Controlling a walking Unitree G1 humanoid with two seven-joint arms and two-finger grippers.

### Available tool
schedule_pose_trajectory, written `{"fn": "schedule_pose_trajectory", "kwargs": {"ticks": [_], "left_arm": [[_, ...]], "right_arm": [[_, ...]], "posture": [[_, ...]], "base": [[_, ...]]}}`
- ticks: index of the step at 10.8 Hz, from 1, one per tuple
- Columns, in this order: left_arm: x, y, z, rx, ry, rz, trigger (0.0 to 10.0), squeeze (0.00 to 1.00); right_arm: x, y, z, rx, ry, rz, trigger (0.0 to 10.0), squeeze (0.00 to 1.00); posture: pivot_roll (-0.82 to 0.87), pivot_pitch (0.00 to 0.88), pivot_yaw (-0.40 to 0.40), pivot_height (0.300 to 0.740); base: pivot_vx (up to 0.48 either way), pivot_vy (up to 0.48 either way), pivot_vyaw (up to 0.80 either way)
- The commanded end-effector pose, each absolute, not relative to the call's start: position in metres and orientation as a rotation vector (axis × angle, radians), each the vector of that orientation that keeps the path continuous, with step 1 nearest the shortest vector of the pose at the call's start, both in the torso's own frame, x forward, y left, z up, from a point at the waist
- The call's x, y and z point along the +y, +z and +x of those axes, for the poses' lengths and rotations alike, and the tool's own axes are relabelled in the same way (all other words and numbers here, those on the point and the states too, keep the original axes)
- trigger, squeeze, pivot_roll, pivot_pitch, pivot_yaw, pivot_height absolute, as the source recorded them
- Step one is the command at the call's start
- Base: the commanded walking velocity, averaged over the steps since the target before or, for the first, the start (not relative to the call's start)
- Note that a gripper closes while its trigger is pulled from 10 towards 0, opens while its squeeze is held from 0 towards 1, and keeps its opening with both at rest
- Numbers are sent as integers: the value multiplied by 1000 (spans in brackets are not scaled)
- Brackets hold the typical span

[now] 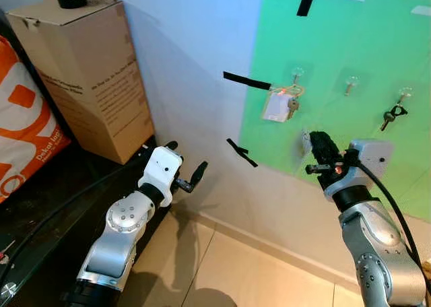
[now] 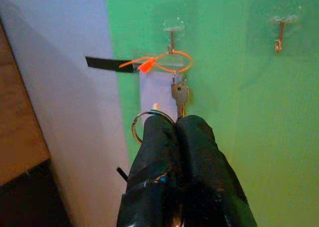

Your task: Hang keys on a hook

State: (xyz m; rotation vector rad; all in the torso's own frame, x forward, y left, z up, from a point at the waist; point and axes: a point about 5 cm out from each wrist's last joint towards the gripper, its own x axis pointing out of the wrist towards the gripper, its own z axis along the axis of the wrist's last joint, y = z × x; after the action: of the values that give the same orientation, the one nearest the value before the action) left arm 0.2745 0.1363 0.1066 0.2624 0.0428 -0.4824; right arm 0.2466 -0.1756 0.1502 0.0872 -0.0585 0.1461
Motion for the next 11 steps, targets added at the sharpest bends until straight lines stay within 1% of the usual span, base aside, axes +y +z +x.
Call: {"fn": "schedule_pose_trajectory", "kwargs": {"ticks": [1,3,7,11], "left_arm": [[133,111,276,26,-486,272,10000,0],[132,113,277,22,-480,269,10000,0],[133,117,282,12,-470,268,10000,0],[131,119,284,7,-472,262,10000,0]], "right_arm": [[-173,160,248,-93,160,69,10000,0],[-179,161,250,-91,116,84,10000,0],[-183,162,252,-95,86,76,10000,0],[-183,169,255,-113,105,50,10000,0]], "posture": [[-121,0,-6,740],[-122,0,-10,740],[-124,0,-7,740],[-126,0,-5,740]], "base": [[0,0,0],[0,-270,619],[0,-291,0],[0,-297,0]]}}
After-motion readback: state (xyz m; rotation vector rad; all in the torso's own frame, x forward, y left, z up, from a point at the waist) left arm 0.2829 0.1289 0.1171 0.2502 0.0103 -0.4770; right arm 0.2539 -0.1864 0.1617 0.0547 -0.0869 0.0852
